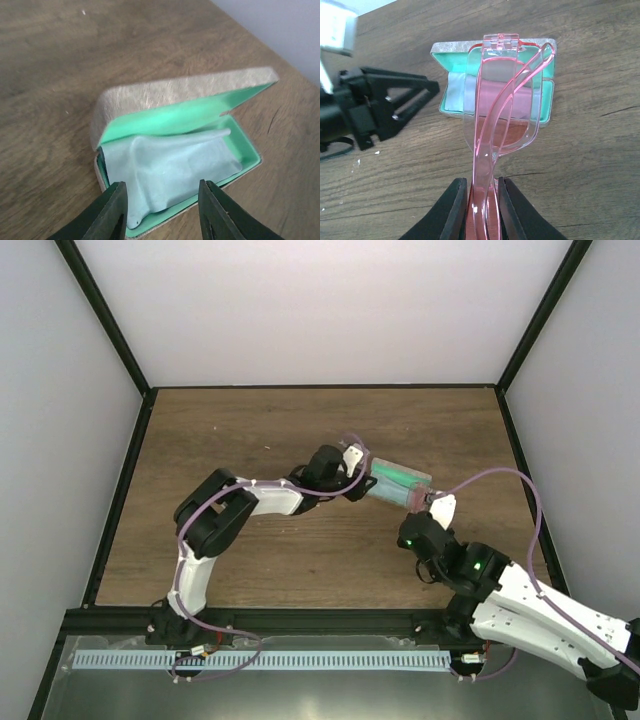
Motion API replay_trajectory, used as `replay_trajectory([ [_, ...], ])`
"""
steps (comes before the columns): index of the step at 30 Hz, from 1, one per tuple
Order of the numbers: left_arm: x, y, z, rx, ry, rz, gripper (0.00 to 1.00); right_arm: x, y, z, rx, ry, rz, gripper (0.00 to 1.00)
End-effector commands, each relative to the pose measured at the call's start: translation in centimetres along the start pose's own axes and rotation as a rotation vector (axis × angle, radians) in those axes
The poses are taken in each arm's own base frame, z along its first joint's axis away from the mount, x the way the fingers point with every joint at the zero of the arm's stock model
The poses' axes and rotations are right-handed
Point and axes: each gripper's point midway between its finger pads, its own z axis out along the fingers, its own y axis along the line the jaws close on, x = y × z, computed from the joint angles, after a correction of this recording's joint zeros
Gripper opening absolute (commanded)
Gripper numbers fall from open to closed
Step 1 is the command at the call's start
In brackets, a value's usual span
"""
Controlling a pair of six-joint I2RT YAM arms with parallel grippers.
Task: Organize the sunglasses
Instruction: Move the sunglasses case at the center of the board.
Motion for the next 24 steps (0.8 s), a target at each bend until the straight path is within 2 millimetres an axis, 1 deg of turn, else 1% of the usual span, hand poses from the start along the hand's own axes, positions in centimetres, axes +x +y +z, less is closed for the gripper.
replay_trajectory([
  [1,1.9,-0.2,1.8,0.063,0.048,0.012,0.41,-2.0,0.3,-1.0,0.005,-0.041,0.018,0.17],
  [3,2.3,0.2,2.4,0.056,0.056,0.007,0.4,-1.9,0.4,-0.9,0.009,-0.037,0.013,0.17],
  [4,2.5,0.3,2.7,0.055,0.062,0.009,0.38,-1.9,0.4,-0.8,0.012,-0.036,0.012,0.17],
  [9,3.5,0.7,4.5,0.065,0.096,0.0,0.24,-1.9,0.5,-1.0,-0.006,-0.034,0.013,0.18],
  [11,3.6,0.8,4.9,0.069,0.097,-0.007,0.22,-2.0,0.7,-1.0,-0.017,-0.036,0.013,0.18],
  [15,3.9,1.1,5.0,0.055,0.097,-0.012,0.16,-1.9,0.7,-0.9,-0.012,-0.032,0.003,0.18],
  [19,3.9,1.5,4.6,0.025,0.09,-0.024,0.06,-1.8,0.8,-0.8,-0.008,-0.026,-0.004,0.18],
  [24,4.5,2.3,3.8,-0.023,0.098,-0.046,0.04,-1.7,0.9,-0.8,-0.011,-0.024,-0.005,0.18],
])
